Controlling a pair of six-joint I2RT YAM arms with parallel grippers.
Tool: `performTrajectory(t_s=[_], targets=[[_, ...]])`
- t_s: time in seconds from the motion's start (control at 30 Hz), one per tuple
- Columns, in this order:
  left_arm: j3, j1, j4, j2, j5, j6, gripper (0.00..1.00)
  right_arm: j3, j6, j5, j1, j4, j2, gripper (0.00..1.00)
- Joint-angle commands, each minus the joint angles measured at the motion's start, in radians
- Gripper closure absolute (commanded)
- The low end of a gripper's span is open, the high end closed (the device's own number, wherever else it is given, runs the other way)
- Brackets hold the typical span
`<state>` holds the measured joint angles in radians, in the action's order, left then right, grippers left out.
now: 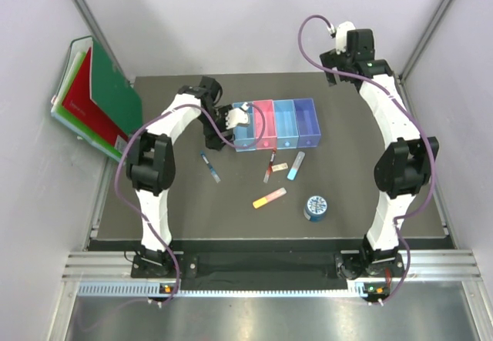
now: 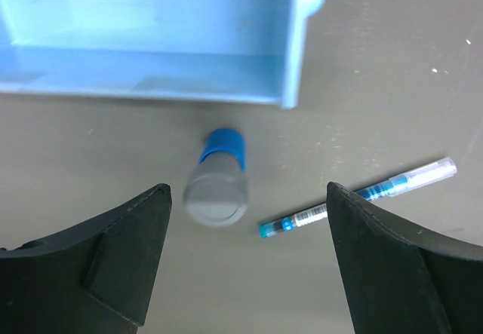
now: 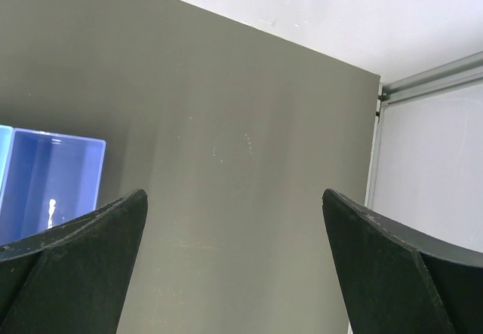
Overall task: Sort the stationery into containers
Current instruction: Pick up the stationery from the center of the board.
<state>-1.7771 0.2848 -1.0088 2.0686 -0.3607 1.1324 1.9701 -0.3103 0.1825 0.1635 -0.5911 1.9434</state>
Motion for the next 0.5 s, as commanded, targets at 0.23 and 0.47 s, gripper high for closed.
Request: performTrajectory(t_s=[0.23,0.47], targets=[[-0.073,0.014,-0.036,0.044,0.089,0.083,0.12,0.032,0.037,-0.009,-0.022,0.033,-0.07,0.0],[-0.093,0.014,-0.013,0.073,0.098,0.09,0.16,0.038,0.045,-0.017,-0.024,0.033,-0.066,0.0]])
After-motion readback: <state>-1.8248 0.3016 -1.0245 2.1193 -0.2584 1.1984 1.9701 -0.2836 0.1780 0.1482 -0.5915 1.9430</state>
